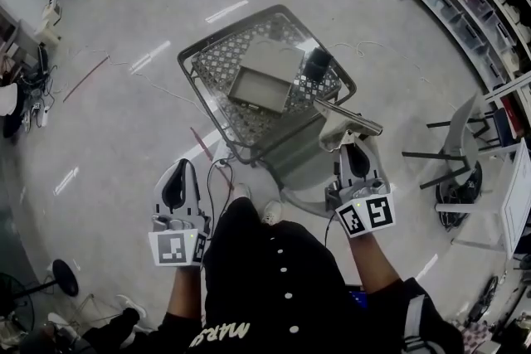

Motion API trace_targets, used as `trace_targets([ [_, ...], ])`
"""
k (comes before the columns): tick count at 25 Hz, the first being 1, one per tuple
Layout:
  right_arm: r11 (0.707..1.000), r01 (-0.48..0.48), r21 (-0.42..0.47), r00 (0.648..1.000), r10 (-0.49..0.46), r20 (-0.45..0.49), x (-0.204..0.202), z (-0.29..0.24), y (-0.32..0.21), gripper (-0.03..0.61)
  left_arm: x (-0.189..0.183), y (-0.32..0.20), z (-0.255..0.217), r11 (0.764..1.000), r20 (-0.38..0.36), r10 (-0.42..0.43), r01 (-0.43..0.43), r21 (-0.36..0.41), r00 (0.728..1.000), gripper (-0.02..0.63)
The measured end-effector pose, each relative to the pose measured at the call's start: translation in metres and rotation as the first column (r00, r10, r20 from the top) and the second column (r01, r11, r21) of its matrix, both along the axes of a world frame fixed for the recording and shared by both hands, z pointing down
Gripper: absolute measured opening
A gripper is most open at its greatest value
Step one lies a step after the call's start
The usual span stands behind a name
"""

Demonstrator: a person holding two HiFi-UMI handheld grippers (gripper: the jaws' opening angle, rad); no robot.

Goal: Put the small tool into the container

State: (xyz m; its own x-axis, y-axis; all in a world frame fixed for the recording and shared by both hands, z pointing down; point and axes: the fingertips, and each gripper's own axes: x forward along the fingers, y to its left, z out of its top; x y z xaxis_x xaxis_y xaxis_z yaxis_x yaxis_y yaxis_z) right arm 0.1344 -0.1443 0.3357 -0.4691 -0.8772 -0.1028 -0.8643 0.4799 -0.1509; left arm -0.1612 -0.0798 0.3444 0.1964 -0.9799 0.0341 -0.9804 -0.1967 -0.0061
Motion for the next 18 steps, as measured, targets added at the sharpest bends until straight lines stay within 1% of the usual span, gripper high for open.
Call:
trace_targets([
  [7, 1.000, -0.019, -0.025, 1.000, 0.018, -0.010, 0.004, 0.011, -0.024, 0.017, 0.004, -0.033, 0.002, 1.000, -0.003, 0.028, -0.028, -0.002, 1.000, 0.032],
  [14, 1.000, -0.026, -0.012, 0.999, 0.025, -0.039, -0.012, 0.007, -0.070, 0.018, 0.001, -0.085, -0.001, 0.998, -0.008, 0.066, -0.066, 0.001, 0.998, 0.032],
  [18, 0.999, -0.036, 0.002, 0.998, 0.036, -0.042, -0.023, 0.004, -0.096, 0.018, -0.008, -0.113, -0.002, 0.996, -0.007, 0.088, -0.088, 0.007, 0.996, 0.032],
])
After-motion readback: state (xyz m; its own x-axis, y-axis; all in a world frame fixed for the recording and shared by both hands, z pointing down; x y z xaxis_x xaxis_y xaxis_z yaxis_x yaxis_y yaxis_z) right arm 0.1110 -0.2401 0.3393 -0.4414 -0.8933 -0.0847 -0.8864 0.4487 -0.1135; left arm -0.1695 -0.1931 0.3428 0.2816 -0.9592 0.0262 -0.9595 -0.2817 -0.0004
